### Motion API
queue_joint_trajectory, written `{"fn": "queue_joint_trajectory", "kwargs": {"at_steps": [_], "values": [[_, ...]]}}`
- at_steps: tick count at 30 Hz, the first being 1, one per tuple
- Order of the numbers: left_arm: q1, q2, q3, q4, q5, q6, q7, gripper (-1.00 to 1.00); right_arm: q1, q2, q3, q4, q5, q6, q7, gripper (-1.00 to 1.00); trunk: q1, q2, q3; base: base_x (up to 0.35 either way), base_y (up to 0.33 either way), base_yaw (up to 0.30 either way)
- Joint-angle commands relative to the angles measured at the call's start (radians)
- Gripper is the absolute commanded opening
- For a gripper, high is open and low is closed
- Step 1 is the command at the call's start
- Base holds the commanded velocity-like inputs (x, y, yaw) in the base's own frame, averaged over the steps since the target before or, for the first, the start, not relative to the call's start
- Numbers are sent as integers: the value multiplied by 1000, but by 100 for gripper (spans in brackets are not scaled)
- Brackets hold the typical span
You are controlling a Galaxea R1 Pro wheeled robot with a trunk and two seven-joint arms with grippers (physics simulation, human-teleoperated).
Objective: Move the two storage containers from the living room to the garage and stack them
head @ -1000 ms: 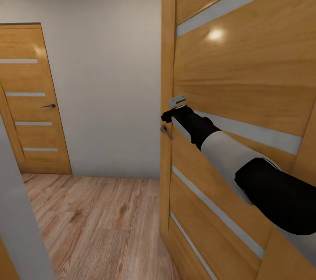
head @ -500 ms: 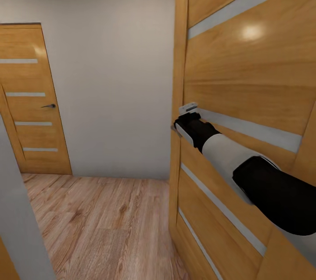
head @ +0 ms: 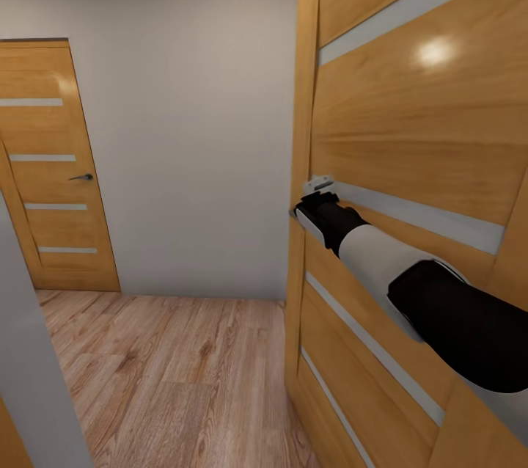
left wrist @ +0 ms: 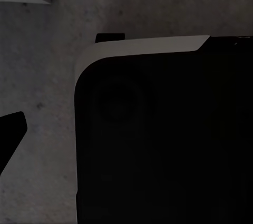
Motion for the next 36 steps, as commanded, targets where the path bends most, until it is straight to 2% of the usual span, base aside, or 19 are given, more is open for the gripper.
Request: {"fn": "queue_joint_trajectory", "kwargs": {"at_steps": [1, 16, 23, 26, 28, 31, 36], "values": [[0, 0, 1, 0, -1, -3, -1, 100, -2, 0, 5, 33, -2, 8, -9, 100, 0, -1, -1, 0, 0, 0], [0, 0, 3, 0, 0, -3, -1, 100, -4, 0, 1, 12, 2, 6, -8, 100, 0, -1, -1, 0, 0, 0], [0, 0, 2, -1, -1, -3, -1, 100, 3, 0, 0, -81, -5, 10, 11, 100, 0, -1, -1, 0, 0, 0], [0, -2, 1, -1, -1, -3, -1, 100, 43, 0, 1, -87, -6, 6, 66, 100, 0, -1, -1, 0, 0, 0], [0, -3, 1, -1, -1, -3, -1, 100, 76, 0, 2, -88, -5, -3, 79, 100, 0, -1, -1, 0, 0, 0], [0, -3, 2, -1, -1, -3, -1, 100, 112, 0, 2, -83, -1, -17, 82, 100, 0, -1, -1, 0, 0, 0], [0, -3, 2, -1, -1, -3, -1, 100, 127, 0, 2, -36, 4, -46, 80, 100, 0, -1, -1, 0, 0, 0]]}}
